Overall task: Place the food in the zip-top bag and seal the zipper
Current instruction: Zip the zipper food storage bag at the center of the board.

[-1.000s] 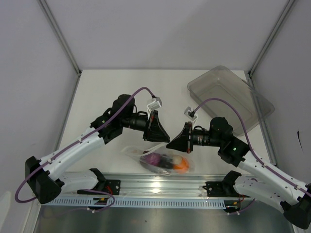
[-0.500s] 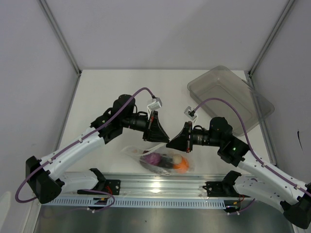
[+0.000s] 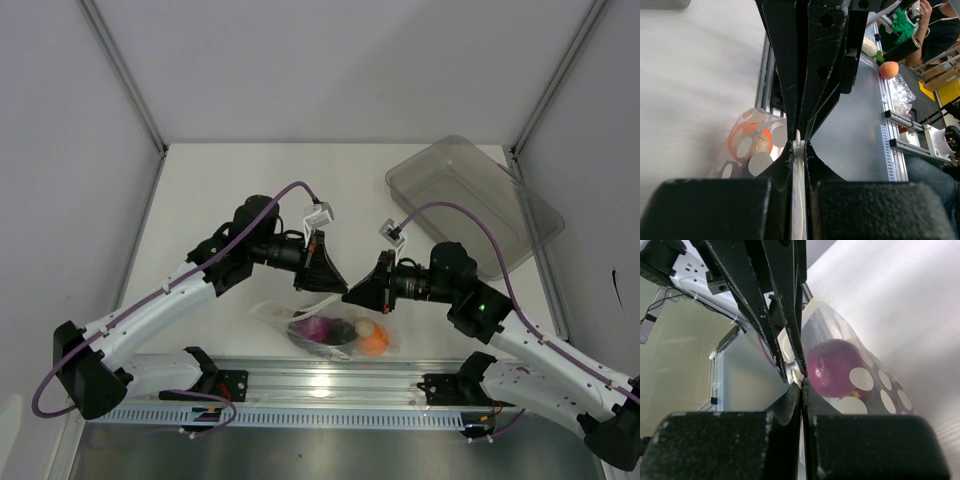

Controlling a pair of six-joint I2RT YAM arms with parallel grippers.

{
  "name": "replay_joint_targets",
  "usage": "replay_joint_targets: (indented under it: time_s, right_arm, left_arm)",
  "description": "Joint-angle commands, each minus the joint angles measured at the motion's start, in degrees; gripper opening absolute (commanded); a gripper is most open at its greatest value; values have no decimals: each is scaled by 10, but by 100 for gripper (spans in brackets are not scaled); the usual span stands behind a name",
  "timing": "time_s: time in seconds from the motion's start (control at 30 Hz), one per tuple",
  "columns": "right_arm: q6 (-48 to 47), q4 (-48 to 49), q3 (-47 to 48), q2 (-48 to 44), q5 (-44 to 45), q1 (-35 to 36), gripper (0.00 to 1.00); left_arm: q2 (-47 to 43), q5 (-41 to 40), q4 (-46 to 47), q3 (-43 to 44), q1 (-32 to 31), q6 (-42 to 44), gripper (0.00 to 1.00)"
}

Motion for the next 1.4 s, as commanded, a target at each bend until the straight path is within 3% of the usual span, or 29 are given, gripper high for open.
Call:
replay_joint_targets:
  time_s: [0.0, 0.43, 1.37]
  right_arm:
    - [5, 8, 15, -15, 59, 4, 0]
    - [22, -31, 17, -44, 172, 1, 0]
    - [58, -69, -23, -87, 222, -71, 0]
  left_arm:
    - [6, -3, -28, 16, 0, 9, 0]
    - [11, -54, -104, 32, 0, 47, 1]
    - [-93, -155, -225, -13, 9, 93, 1]
